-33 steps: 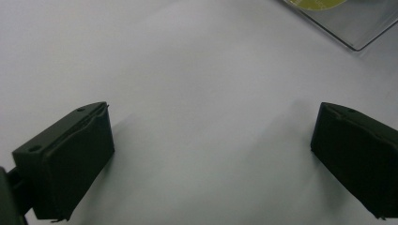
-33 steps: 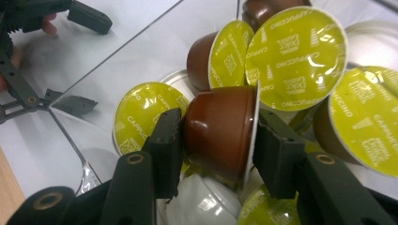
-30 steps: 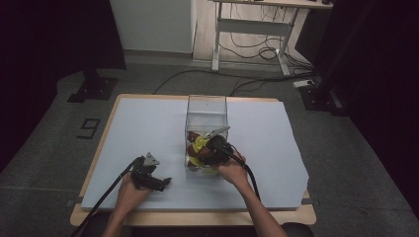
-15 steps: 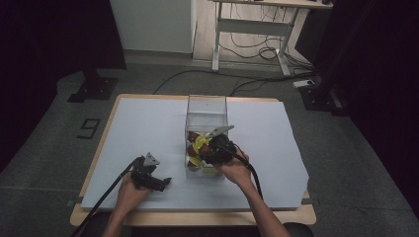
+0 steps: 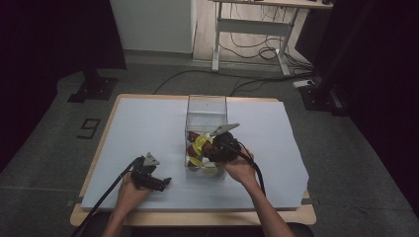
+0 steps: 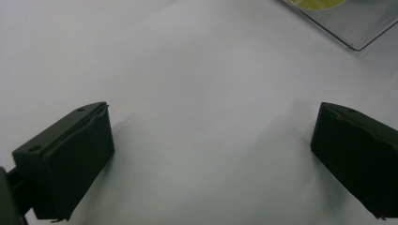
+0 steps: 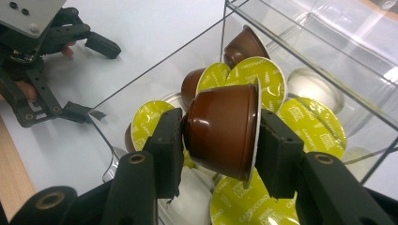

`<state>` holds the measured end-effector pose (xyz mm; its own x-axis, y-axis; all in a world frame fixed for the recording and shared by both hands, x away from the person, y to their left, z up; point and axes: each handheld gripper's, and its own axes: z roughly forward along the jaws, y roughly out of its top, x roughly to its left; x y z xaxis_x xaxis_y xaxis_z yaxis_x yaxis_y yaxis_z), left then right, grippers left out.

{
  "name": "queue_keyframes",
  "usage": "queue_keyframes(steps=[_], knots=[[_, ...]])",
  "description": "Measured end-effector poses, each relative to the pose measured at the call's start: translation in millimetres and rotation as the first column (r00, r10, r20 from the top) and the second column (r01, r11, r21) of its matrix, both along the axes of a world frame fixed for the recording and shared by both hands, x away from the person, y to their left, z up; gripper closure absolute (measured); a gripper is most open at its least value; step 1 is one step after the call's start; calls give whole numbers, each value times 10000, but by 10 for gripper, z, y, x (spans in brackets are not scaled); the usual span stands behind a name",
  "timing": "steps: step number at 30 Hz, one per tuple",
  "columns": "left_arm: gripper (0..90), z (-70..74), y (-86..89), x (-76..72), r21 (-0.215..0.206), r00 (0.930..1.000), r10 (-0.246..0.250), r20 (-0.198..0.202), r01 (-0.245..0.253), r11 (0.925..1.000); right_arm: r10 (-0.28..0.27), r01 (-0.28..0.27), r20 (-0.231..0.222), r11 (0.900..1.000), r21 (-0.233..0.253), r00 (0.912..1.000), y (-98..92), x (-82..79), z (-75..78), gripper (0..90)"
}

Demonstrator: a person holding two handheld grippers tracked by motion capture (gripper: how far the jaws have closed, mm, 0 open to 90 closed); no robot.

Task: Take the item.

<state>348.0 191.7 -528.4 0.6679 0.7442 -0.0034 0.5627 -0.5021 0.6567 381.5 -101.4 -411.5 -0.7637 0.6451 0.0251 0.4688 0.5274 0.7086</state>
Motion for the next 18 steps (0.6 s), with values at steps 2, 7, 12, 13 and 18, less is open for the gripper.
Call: queue_keyframes(steps=[2, 7, 12, 13, 18], knots=[[0, 0, 0, 0, -1, 10000, 1, 3, -1, 10000, -16, 16, 65, 10000, 4, 10000, -14, -6, 25, 558], [0, 0, 0, 0, 6, 10000, -7, 5, 7, 10000, -59, 59, 154, 10000, 30, 9999, -58, -7, 63, 559], [0, 0, 0, 0, 7, 10000, -5, 7, 5, 10000, -201, 199, 175, 9998, 73, 9996, -109, -13, 104, 559], [0, 0, 1, 1, 13, 10000, -8, 10, 8, 10000, -205, 203, 243, 9998, 88, 9995, -132, -9, 119, 559], [0, 0, 0, 0, 2, 10000, 0, 1, 0, 10000, -341, 339, 258, 9994, 95, 9991, -169, -13, 148, 559]])
